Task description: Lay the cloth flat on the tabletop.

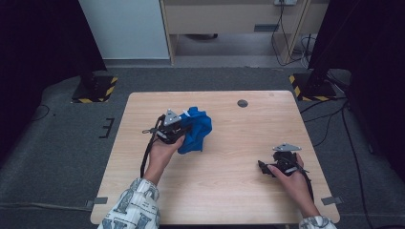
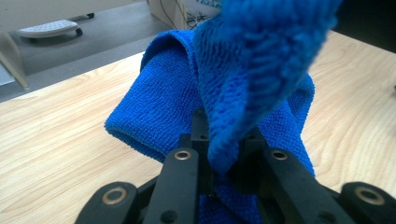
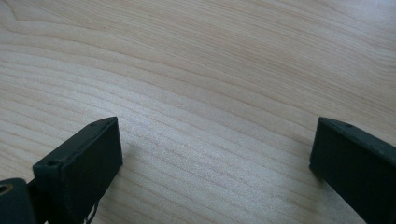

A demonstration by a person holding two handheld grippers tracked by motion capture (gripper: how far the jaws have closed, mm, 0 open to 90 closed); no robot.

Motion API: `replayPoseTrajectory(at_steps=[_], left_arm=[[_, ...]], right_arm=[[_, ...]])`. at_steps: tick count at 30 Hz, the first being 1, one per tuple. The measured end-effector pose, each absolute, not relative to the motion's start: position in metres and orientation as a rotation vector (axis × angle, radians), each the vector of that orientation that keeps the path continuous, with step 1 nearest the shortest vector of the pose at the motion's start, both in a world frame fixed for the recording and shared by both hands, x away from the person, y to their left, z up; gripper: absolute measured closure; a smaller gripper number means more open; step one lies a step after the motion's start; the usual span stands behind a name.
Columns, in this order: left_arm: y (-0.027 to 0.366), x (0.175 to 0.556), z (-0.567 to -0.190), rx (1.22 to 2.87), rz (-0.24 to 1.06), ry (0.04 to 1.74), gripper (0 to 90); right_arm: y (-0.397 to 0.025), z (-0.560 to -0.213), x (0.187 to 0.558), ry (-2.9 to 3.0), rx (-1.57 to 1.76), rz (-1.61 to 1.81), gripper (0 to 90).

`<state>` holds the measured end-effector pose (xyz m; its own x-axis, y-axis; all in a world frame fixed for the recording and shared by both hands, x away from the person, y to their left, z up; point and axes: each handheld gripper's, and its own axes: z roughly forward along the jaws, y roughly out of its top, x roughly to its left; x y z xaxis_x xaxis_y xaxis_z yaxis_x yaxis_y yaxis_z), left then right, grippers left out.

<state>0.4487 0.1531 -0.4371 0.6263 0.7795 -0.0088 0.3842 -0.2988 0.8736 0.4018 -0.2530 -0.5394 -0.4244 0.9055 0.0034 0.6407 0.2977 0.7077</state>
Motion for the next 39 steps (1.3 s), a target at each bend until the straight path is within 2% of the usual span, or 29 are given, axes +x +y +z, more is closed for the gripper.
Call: replayPoseTrajectory(at_steps=[25, 39], left_arm=[[0.094, 0.432, -0.446, 1.978, 0.444, 0.811, 80.9], [0.075, 0.43, -0.468, 2.035, 0.394, 0.805, 80.6]], right_arm=[[-0.253, -0.539, 0.402, 2.174, 1.383, 0.904, 2.5], [-0.253, -0.539, 0.402, 2.174, 1.383, 0.904, 2.5]])
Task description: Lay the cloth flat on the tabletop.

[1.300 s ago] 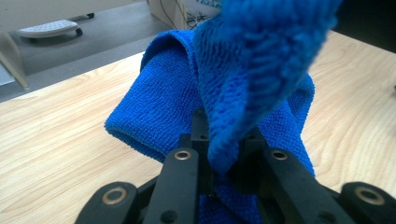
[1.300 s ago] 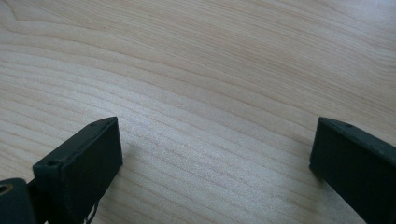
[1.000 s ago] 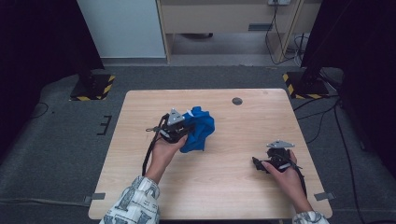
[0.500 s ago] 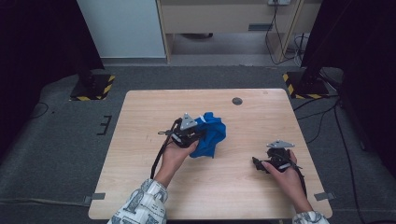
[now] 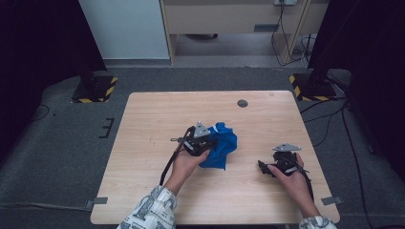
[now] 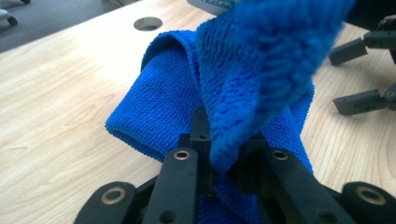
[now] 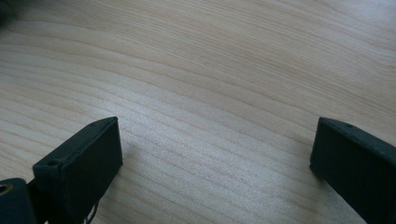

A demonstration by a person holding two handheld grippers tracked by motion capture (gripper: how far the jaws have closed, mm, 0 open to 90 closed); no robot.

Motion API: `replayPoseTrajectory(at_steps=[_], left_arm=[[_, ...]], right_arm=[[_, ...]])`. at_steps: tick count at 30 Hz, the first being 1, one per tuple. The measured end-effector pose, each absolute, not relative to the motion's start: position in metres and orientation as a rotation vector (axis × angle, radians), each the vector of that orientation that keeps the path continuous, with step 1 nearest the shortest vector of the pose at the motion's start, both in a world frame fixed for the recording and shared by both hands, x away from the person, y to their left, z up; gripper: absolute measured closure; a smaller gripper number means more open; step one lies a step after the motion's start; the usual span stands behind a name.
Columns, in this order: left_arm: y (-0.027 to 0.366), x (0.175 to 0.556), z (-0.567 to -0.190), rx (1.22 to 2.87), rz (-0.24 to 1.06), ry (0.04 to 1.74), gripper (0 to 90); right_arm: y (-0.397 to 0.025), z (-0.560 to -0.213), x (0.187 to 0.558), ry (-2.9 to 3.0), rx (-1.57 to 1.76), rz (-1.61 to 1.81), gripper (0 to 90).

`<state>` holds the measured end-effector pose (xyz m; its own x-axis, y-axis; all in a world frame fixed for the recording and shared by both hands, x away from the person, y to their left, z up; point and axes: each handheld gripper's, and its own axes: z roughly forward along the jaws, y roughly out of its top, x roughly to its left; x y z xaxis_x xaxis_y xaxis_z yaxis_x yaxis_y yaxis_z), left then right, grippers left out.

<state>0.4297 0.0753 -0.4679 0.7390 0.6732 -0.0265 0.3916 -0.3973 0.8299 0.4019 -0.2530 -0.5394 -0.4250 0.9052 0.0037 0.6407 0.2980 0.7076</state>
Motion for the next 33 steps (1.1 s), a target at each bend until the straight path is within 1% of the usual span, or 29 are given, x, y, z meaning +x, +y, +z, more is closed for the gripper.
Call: replayPoseTrajectory(at_steps=[13, 20, 21, 22, 23, 24, 29, 33], left_arm=[[0.068, 0.434, -0.492, 2.102, 0.413, 0.835, 79.3], [0.064, 0.433, -0.503, 2.127, 0.416, 0.824, 75.4], [0.064, 0.432, -0.504, 2.129, 0.422, 0.821, 70.0], [0.063, 0.432, -0.504, 2.129, 0.43, 0.821, 70.0], [0.063, 0.432, -0.505, 2.124, 0.439, 0.822, 60.9], [0.063, 0.432, -0.505, 2.119, 0.447, 0.818, 60.9], [0.063, 0.431, -0.503, 2.089, 0.46, 0.823, 36.2], [0.066, 0.427, -0.498, 2.063, 0.48, 0.831, 23.3]], right_arm=[[-0.253, -0.539, 0.402, 2.174, 1.383, 0.905, 2.4], [-0.253, -0.539, 0.402, 2.174, 1.383, 0.905, 2.5], [-0.253, -0.539, 0.402, 2.174, 1.383, 0.905, 2.4], [-0.253, -0.539, 0.402, 2.174, 1.383, 0.905, 2.4], [-0.253, -0.539, 0.402, 2.174, 1.383, 0.905, 2.4], [-0.253, -0.539, 0.402, 2.174, 1.383, 0.905, 2.4], [-0.253, -0.539, 0.402, 2.174, 1.386, 0.905, 2.4], [-0.253, -0.539, 0.402, 2.173, 1.387, 0.905, 2.4]])
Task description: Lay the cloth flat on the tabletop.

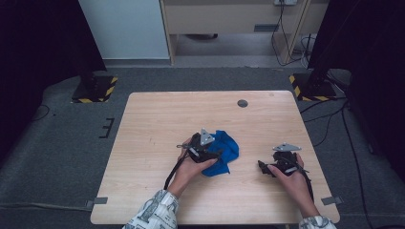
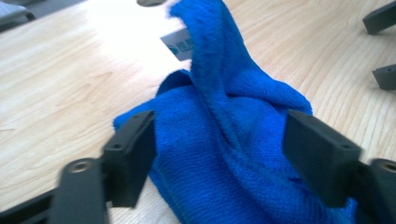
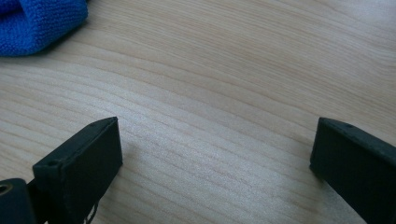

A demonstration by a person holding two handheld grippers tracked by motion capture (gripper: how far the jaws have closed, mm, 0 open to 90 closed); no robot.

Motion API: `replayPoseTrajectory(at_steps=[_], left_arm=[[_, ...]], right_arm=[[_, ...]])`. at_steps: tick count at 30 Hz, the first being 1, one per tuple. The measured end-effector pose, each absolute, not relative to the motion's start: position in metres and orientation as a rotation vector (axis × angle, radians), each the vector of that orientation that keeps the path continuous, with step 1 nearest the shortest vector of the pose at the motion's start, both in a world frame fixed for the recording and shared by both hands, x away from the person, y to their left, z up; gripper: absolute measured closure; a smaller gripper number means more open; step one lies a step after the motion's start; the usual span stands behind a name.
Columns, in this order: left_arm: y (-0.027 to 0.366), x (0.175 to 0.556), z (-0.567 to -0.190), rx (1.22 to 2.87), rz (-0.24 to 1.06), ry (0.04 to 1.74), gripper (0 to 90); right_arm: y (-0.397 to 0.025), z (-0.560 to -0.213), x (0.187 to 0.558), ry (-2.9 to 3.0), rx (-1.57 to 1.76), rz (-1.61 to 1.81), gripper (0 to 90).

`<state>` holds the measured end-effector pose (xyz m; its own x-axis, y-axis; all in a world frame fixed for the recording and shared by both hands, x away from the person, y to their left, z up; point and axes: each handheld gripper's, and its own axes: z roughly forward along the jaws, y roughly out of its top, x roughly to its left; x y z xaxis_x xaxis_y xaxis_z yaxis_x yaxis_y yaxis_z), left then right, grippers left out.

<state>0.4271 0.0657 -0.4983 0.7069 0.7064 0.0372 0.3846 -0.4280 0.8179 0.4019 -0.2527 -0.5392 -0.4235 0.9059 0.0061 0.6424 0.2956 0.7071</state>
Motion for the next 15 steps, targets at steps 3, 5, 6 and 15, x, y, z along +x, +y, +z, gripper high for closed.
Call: replayPoseTrajectory(at_steps=[3, 5, 6, 15], left_arm=[[0.07, 0.424, -0.495, 2.045, 0.474, 0.839, 18.7], [0.074, 0.422, -0.493, 2.03, 0.469, 0.838, 16.7], [0.076, 0.421, -0.491, 2.024, 0.464, 0.833, 16.3], [0.097, 0.41, -0.486, 1.97, 0.471, 0.82, 18.5]], right_arm=[[-0.252, -0.539, 0.401, 2.169, 1.381, 0.9, 4.3], [-0.251, -0.537, 0.401, 2.168, 1.363, 0.907, 6.7], [-0.25, -0.535, 0.4, 2.162, 1.354, 0.915, 6.8], [-0.233, -0.509, 0.395, 2.14, 1.232, 1.049, 27.8]])
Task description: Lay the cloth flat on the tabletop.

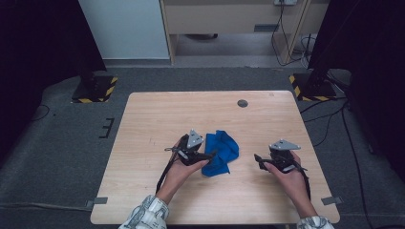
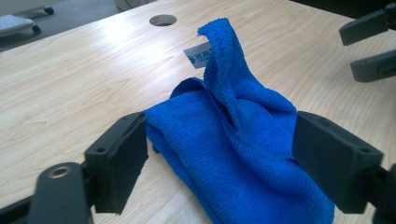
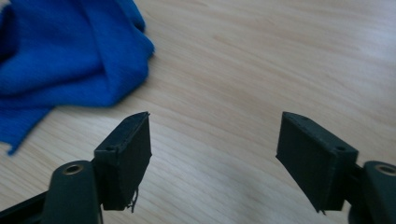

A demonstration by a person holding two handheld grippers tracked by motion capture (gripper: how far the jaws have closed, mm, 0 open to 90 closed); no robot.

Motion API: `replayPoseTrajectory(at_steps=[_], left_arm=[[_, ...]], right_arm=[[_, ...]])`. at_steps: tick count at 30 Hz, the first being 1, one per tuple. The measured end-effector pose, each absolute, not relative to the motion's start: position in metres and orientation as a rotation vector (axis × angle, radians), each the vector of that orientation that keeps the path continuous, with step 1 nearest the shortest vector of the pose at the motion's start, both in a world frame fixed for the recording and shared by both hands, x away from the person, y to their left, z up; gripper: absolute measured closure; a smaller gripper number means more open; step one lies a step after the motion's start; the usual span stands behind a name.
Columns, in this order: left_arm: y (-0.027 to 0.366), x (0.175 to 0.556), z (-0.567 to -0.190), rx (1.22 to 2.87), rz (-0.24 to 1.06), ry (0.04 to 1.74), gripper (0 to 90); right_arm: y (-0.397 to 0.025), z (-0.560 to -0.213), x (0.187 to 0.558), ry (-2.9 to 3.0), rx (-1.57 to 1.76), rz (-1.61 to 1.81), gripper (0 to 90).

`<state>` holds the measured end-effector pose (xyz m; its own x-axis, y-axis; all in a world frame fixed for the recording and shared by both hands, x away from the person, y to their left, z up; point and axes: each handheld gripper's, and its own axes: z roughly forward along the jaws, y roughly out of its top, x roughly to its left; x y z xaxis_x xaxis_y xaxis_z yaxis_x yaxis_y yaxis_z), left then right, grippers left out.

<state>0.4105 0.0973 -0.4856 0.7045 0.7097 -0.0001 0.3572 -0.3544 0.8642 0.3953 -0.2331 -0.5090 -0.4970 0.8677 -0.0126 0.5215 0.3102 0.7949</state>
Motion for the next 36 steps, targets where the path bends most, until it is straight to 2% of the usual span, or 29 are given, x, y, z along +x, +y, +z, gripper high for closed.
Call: replayPoseTrajectory(at_steps=[2, 3, 8, 9, 10, 11, 17, 28, 32, 33, 36], left_arm=[[0.101, 0.409, -0.484, 1.961, 0.477, 0.821, 20.1], [0.103, 0.409, -0.483, 1.958, 0.478, 0.815, 24.7], [0.11, 0.404, -0.477, 1.947, 0.478, 0.8, 33.5], [0.112, 0.404, -0.477, 1.948, 0.483, 0.794, 35.5], [0.113, 0.403, -0.476, 1.953, 0.485, 0.792, 35.5], [0.117, 0.404, -0.474, 1.942, 0.483, 0.798, 38.3], [0.123, 0.406, -0.474, 1.938, 0.478, 0.812, 41.4], [0.126, 0.399, -0.476, 1.954, 0.467, 0.796, 43.4], [0.126, 0.399, -0.476, 1.947, 0.465, 0.802, 43.4], [0.127, 0.399, -0.476, 1.945, 0.464, 0.805, 43.4], [0.13, 0.398, -0.477, 1.938, 0.461, 0.814, 43.4]], right_arm=[[-0.226, -0.504, 0.395, 2.148, 1.194, 1.066, 30.4], [-0.218, -0.499, 0.393, 2.162, 1.167, 1.088, 34.6], [-0.199, -0.487, 0.392, 2.201, 1.076, 1.111, 42.5], [-0.196, -0.485, 0.393, 2.208, 1.07, 1.124, 47.3], [-0.196, -0.485, 0.393, 2.208, 1.07, 1.124, 47.3], [-0.191, -0.482, 0.395, 2.215, 1.057, 1.151, 52.7], [-0.174, -0.474, 0.403, 2.246, 1.014, 1.163, 63.4], [-0.144, -0.454, 0.433, 2.263, 1.009, 1.212, 64.9], [-0.134, -0.451, 0.44, 2.269, 1.007, 1.218, 59.6], [-0.128, -0.451, 0.442, 2.284, 1.001, 1.219, 54.6], [-0.122, -0.452, 0.444, 2.297, 0.992, 1.222, 49.8]])
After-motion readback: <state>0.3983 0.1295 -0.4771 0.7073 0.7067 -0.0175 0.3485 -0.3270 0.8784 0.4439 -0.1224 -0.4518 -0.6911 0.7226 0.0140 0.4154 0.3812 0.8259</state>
